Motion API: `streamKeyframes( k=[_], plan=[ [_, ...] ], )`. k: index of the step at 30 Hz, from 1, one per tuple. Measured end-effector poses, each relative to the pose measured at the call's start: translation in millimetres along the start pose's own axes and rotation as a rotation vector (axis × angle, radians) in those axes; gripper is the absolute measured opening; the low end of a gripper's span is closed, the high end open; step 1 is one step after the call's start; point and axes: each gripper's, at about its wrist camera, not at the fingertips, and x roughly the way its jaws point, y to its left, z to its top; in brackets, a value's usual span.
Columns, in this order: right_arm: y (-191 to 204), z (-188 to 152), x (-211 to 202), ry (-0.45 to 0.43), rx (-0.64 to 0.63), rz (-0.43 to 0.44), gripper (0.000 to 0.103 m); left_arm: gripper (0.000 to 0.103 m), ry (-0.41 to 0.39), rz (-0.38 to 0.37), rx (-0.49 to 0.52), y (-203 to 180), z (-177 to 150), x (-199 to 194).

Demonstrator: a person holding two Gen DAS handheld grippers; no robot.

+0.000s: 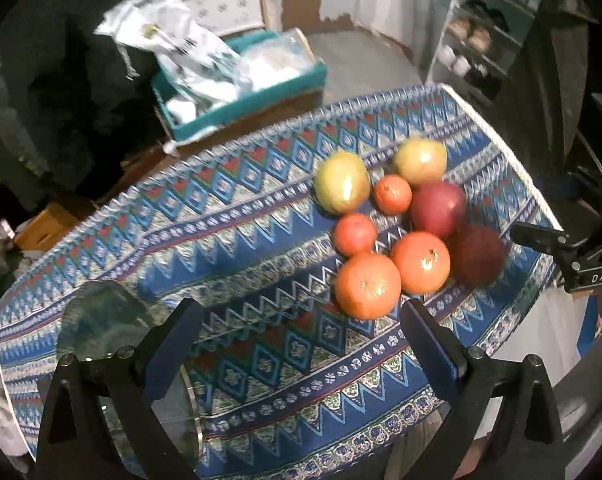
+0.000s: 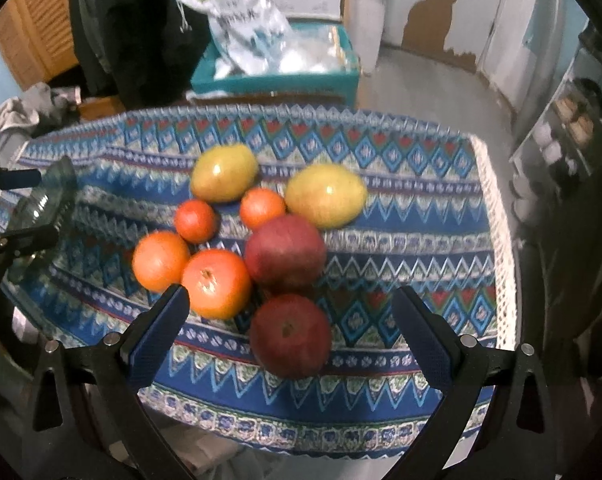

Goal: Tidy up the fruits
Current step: 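Grasp a large orange with the left tool while the right tool grasps a red apple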

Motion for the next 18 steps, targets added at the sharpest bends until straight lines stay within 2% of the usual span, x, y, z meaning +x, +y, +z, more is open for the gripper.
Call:
streamKeyframes(
  k=[4, 15, 18],
  plan=[
    [0, -5, 17, 0.059, -0.009, 0.016, 0.1, 0.101, 0.031, -0.012, 0.032, -8, 1, 19],
    [-1, -17, 65, 0.189, -0.063, -0.007, 0.1, 0.101, 0.118, -0.049, 0.075, -25, 3, 70],
    [-4, -18, 74, 0.203, -0.061, -0.007, 0.096, 0.101, 0.123, -0.052, 0.093, -30, 4, 77]
  ],
)
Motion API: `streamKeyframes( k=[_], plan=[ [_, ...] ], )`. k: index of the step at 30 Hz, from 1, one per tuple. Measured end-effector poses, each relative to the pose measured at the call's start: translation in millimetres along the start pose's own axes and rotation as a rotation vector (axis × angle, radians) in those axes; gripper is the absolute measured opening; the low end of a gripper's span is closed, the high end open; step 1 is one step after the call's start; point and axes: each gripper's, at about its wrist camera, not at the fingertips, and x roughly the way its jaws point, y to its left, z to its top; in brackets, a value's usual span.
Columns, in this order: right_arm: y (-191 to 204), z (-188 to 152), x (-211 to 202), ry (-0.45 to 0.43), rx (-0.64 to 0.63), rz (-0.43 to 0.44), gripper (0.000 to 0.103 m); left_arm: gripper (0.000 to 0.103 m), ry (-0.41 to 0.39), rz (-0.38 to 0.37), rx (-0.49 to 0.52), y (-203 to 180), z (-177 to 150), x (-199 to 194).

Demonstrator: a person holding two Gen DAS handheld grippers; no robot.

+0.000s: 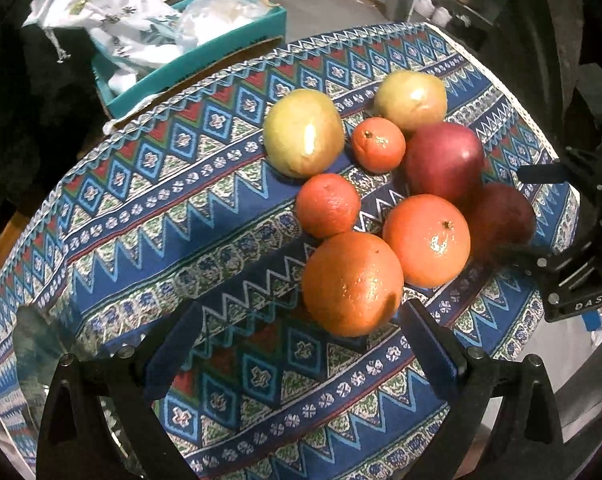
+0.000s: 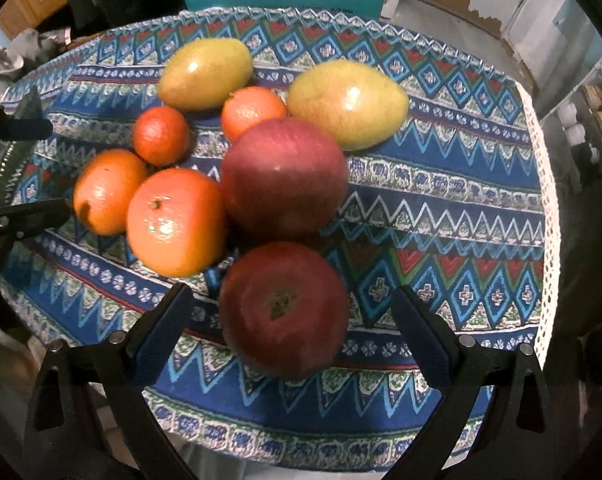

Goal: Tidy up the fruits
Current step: 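Grasp a large orange with the left tool while the right tool grasps a red apple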

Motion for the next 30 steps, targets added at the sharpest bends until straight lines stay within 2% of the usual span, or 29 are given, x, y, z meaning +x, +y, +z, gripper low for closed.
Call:
streamKeyframes(
  k=[3, 8, 11, 13, 15, 20, 24, 30],
  plan=[
    [0, -1, 11, 0.016, 0.001, 0.012, 0.093, 0.101, 0.006, -0.028, 0.003, -3, 3, 7],
    [3, -5, 29, 0.042, -0.027, 0.026, 0.072, 0.101, 0.033, -0.052, 0.007, -10, 8, 21],
    [2, -5, 31, 0.036, -0.021, 0.032, 0.072, 0.098, 0.045, -0.07, 0.007, -12, 9, 29],
    [-1, -6, 31, 0.031, -0.01, 0.038, 0.072, 0.087, 0.067, -0.074, 0.014, -14, 9, 36],
    [-5, -7, 28, 0.021, 0.002, 0.046, 0.072, 0.083, 0.086, -0.093, 0.009, -13, 8, 43],
    [-13, -5, 19, -0.007, 0.018, 0.044, 0.072, 0.081, 0.084, -0.121, -0.009, -9, 9, 48],
    [-14, 0, 7, -0.021, 0.016, 0.044, 0.072, 0.066, 0.071, -0.164, 0.005, -10, 10, 48],
    [-12, 2, -8, -0.054, 0.01, 0.048, 0.072, 0.065, 0.048, -0.113, 0.032, -19, 5, 46]
  ],
)
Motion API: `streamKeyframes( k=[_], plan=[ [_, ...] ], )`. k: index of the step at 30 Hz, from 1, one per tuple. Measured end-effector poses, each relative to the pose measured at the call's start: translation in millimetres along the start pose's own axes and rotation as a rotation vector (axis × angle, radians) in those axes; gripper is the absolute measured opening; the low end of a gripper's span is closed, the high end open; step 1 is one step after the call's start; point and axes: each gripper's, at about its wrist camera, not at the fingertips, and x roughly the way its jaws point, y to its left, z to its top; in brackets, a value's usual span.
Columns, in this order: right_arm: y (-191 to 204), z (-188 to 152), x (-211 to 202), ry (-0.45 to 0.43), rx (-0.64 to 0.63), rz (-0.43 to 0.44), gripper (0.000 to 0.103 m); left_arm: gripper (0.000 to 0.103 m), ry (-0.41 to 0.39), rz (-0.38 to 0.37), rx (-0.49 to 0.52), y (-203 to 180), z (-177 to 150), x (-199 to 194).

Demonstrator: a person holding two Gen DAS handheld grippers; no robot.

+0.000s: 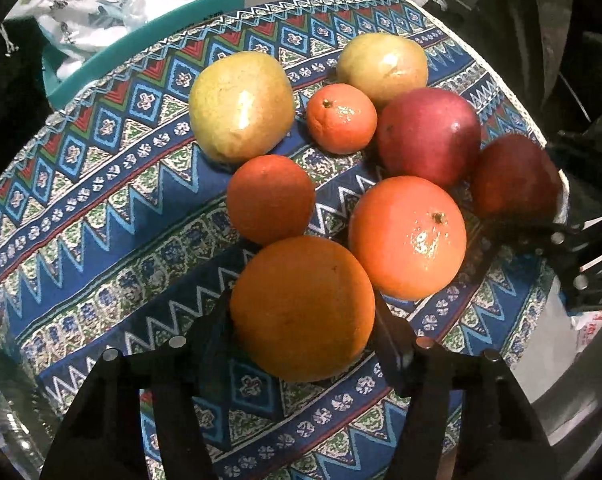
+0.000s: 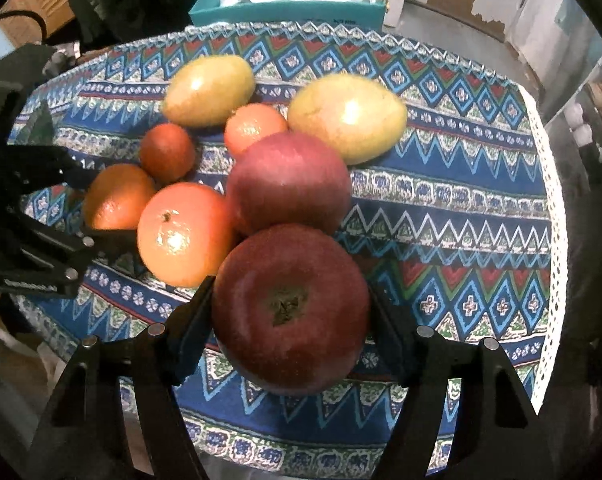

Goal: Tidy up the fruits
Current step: 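Grasp a large orange with the left tool while the right tool grasps a red apple, then carry the orange and the apple up and over to the green glass bowl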

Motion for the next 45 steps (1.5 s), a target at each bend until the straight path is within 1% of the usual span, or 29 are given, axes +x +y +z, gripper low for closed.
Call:
streamKeyframes(
  k=[5, 12, 16, 21, 26, 31, 37, 45],
  plan=[
    [10, 4, -15, -0.038, -0.001, 0.002, 0.072, 0.065, -0.047, 0.015, -0.004, -2, -7, -16],
    [25, 8, -35, -0.092, -0.017, 0.0, 0.072, 0.065, -0.092, 0.025, -0.036, 9, -15, -47],
    [36, 15, -50, -0.134, -0.027, 0.008, 0.072, 0.065, -0.131, 0.062, -0.041, 12, -24, -66],
    [51, 26, -65, -0.171, -0.044, 0.017, 0.072, 0.065, -0.162, 0.066, -0.054, 11, -31, -85],
    [69, 38, -81, -0.208, -0.065, 0.035, 0.072, 0.065, -0.202, 0.093, -0.055, 12, -39, -106],
    [91, 50, -94, -0.236, -0.092, 0.057, 0.072, 0.065, -0.228, 0.087, -0.092, 25, -46, -126],
    [119, 63, -105, -0.262, -0.127, 0.087, 0.072, 0.065, -0.265, 0.082, -0.148, 44, -63, -152],
    [160, 85, -111, -0.278, -0.181, 0.131, 0.072, 0.065, -0.309, 0.116, -0.209, 74, -88, -185]
  ],
)
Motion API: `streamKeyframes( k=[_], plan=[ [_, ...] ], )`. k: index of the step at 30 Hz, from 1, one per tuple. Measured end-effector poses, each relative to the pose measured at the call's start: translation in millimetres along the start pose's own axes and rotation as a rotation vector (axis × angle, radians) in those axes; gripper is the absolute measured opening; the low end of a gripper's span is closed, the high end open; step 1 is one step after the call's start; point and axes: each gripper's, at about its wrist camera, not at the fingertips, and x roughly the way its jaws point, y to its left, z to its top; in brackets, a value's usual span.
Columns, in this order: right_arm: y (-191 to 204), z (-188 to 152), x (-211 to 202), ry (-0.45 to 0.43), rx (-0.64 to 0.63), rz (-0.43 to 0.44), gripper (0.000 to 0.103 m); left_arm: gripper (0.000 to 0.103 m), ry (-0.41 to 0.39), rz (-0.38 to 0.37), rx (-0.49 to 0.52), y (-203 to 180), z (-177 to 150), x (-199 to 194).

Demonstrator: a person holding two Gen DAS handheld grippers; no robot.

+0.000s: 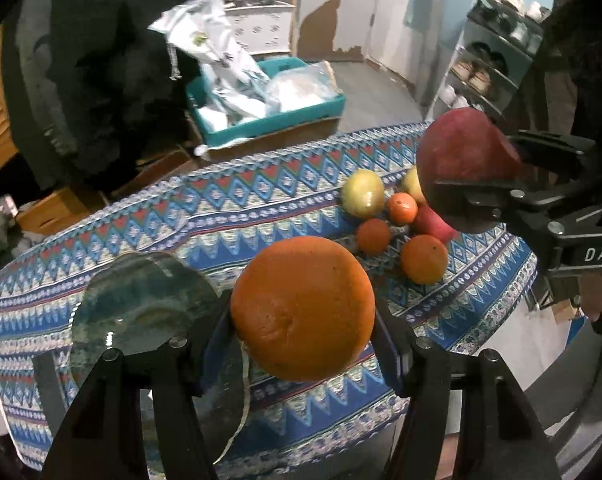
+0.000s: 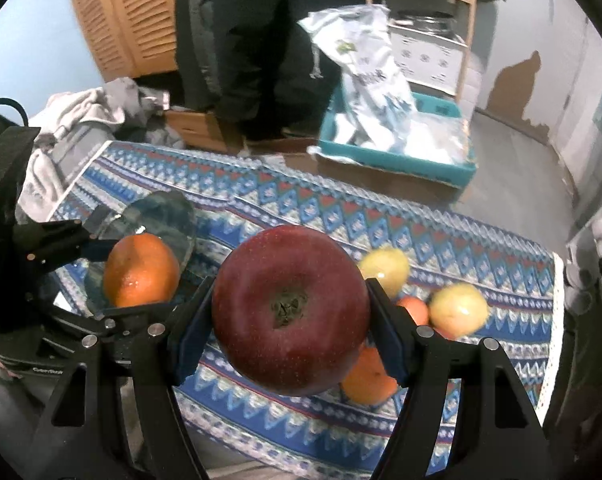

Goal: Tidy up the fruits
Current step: 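Carry the orange and the apple up and over to the green glass bowl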

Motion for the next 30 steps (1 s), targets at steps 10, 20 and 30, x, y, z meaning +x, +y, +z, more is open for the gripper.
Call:
streamKeyframes(
  k=[10, 20, 30],
  plan=[
    [46, 30, 16, 0.006, -0.042, 0.069, 0.072, 0.065, -0.035, 0.024, -0.089, 45, -10, -27],
    [89, 54, 41, 0.031, -0.08, 0.118, 0.072, 0.065, -0.031, 0.056, -0.176, 90, -25, -33],
    [119, 65, 80, 0.097, -0.112, 0.139, 0.072, 0.065, 0.022, 0.087, -0.258, 131, -47, -19]
  ],
)
